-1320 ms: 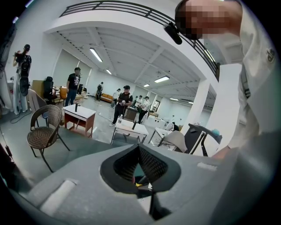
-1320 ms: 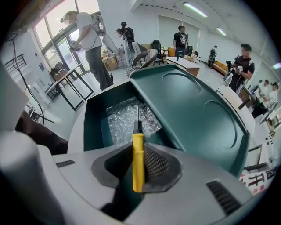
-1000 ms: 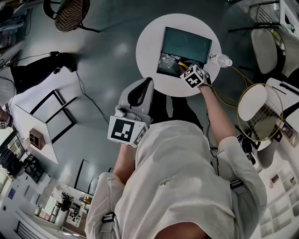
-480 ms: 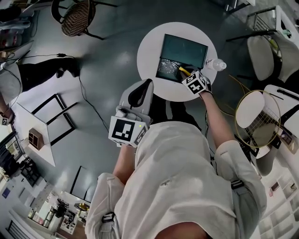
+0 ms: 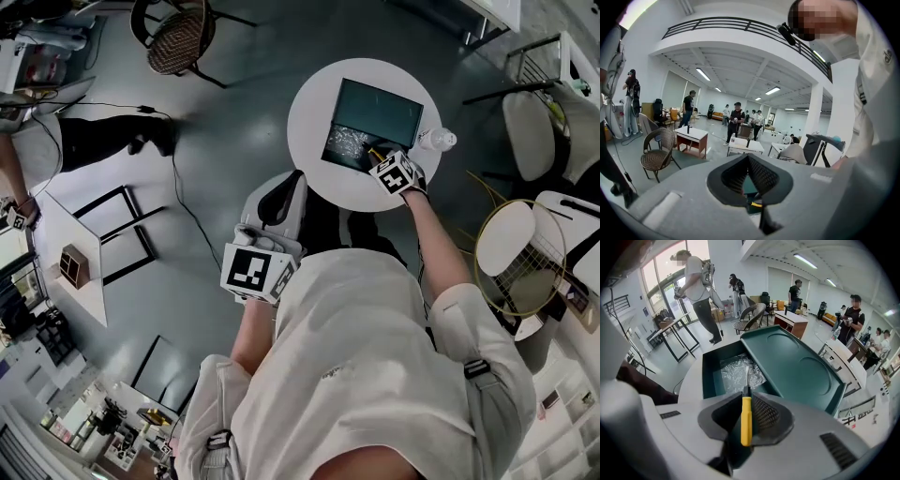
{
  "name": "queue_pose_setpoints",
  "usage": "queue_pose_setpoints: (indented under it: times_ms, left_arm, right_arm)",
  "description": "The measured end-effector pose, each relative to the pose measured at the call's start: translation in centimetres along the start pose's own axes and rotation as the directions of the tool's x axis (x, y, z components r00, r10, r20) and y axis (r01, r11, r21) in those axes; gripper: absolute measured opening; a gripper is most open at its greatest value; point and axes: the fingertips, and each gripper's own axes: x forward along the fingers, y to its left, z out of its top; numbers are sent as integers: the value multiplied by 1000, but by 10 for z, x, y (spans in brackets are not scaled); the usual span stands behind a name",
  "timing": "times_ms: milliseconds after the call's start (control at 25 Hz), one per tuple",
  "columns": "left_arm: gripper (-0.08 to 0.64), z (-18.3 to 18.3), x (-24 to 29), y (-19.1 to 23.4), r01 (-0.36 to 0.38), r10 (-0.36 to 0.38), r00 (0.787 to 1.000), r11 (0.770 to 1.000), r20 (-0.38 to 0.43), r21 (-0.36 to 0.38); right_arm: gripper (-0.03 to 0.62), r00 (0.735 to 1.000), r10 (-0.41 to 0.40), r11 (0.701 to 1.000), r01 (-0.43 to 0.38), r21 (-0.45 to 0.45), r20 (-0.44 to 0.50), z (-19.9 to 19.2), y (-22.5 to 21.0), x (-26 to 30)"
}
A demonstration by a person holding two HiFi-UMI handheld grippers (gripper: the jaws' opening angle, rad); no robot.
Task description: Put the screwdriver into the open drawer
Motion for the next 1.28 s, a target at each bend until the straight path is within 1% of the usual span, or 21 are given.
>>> queue_pose_setpoints:
  times_ms: [160, 280, 520, 720, 1040, 1200, 1280]
  left_arm:
    - [11, 5, -10, 4, -25, 25, 999, 1000, 22, 2]
    - [11, 9, -14, 2, -30, 29, 999, 1000, 37, 5]
    - [11, 13, -14, -10, -13, 12, 998, 1000, 65, 14]
    - [11, 16, -13, -23, 3, -4, 996, 1000, 85, 19]
    - [11, 19, -10, -44, 27, -31, 994, 999, 108, 38]
    - [11, 18, -7, -56, 36, -40, 993, 999, 113, 38]
    - [11, 18, -6, -60, 45, -49, 992, 998, 112, 39]
  right_arm:
    - [71, 1000, -3, 1000, 3, -22, 7, 7, 3, -4]
    - [71, 1000, -8, 1000, 8, -25, 17, 10, 3, -11]
    - [66, 999, -16, 999, 18, -41, 47, 11, 5, -33]
    - [55, 996, -32, 999, 35, -35, 83, 8, 7, -59]
    - [34, 987, -35, 998, 41, -38, 158, 5, 23, -101]
    - [28, 977, -28, 998, 39, -49, 210, 11, 33, -127]
    - [26, 971, -24, 999, 35, -40, 240, 16, 38, -141]
